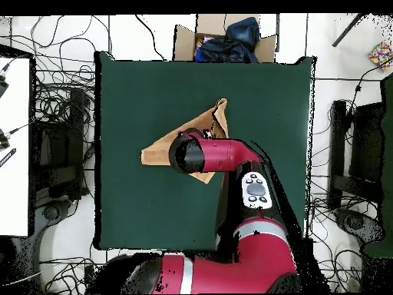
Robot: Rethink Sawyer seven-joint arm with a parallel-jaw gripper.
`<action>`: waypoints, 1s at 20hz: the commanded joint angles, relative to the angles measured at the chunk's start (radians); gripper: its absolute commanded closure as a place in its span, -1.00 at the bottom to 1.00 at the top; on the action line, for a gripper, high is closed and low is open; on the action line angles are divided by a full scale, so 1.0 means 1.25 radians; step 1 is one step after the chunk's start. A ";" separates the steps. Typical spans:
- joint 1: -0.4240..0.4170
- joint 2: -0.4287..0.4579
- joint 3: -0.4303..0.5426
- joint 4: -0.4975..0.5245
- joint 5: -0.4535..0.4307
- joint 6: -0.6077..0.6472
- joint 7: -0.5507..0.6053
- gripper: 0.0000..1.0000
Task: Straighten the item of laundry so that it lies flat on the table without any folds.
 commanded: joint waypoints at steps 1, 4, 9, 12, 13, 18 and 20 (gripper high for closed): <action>0.035 0.007 -0.010 0.067 -0.015 0.017 0.114 -1.00; 0.037 0.002 -0.012 0.067 -0.012 0.022 0.111 -1.00; 0.039 -0.004 -0.014 0.066 -0.009 0.030 0.108 -1.00; 0.033 -0.013 -0.014 0.070 -0.011 0.036 0.101 -1.00; 0.030 -0.015 -0.013 0.067 -0.012 0.041 0.096 -1.00; 0.024 -0.018 -0.008 0.057 -0.011 0.055 0.085 -1.00; 0.024 -0.005 -0.005 0.047 -0.011 0.050 0.086 -1.00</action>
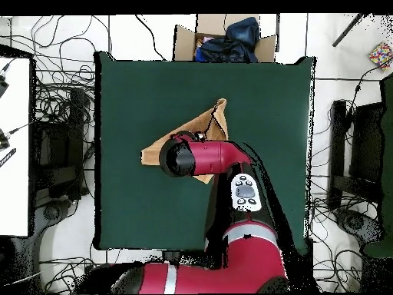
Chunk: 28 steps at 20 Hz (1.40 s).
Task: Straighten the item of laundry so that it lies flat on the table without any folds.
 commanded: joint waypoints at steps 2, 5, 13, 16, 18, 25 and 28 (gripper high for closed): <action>-0.005 0.023 0.001 0.022 -0.011 0.049 0.083 -1.00; -0.001 0.018 -0.004 0.030 -0.012 0.043 0.090 -1.00; 0.007 0.010 -0.013 0.034 -0.011 0.050 0.094 -1.00; 0.011 0.016 -0.012 0.032 -0.009 0.045 0.099 -1.00; 0.014 0.020 -0.013 0.031 -0.006 0.042 0.105 -1.00; 0.053 -0.034 -0.054 0.064 0.003 0.075 0.129 -1.00; 0.054 -0.075 -0.059 0.090 0.008 0.101 0.121 -1.00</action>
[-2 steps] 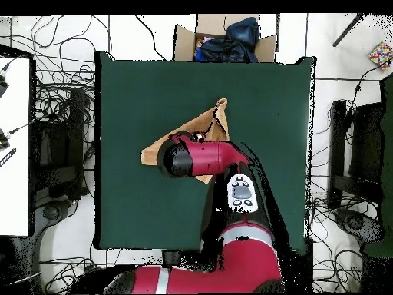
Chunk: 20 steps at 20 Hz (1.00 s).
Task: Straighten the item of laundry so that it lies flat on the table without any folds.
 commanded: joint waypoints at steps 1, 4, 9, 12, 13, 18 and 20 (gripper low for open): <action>0.031 -0.069 -0.040 0.088 0.009 0.106 0.119 -1.00; 0.043 -0.093 -0.056 0.090 0.014 0.149 0.110 -1.00; 0.039 -0.072 -0.047 0.077 0.013 0.133 0.112 -1.00; 0.039 -0.055 -0.043 0.068 0.012 0.120 0.120 -1.00; 0.041 -0.053 -0.044 0.068 0.012 0.118 0.122 -1.00; 0.081 -0.025 -0.082 0.046 0.015 0.081 0.169 -1.00; 0.114 -0.014 -0.125 0.030 0.018 0.066 0.201 -1.00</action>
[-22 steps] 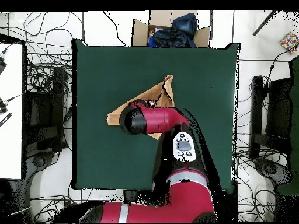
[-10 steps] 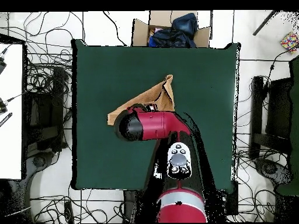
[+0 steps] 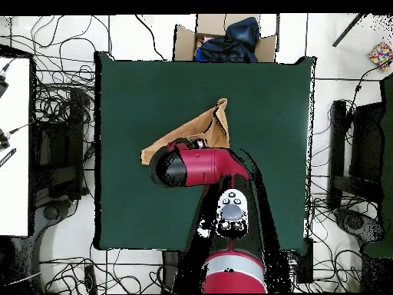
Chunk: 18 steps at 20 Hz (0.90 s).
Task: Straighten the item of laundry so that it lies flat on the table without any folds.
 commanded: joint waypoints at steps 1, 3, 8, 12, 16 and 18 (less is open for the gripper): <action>0.077 0.061 -0.081 -0.015 0.021 0.000 0.213 -1.00; 0.085 0.076 -0.098 -0.029 0.027 -0.012 0.216 -1.00; 0.079 0.116 -0.093 -0.050 0.047 -0.036 0.205 -1.00; 0.084 0.138 -0.096 -0.055 0.060 -0.057 0.209 -1.00; 0.086 0.165 -0.089 -0.066 0.079 -0.073 0.206 -1.00; 0.088 0.172 -0.087 -0.064 0.087 -0.081 0.205 -1.00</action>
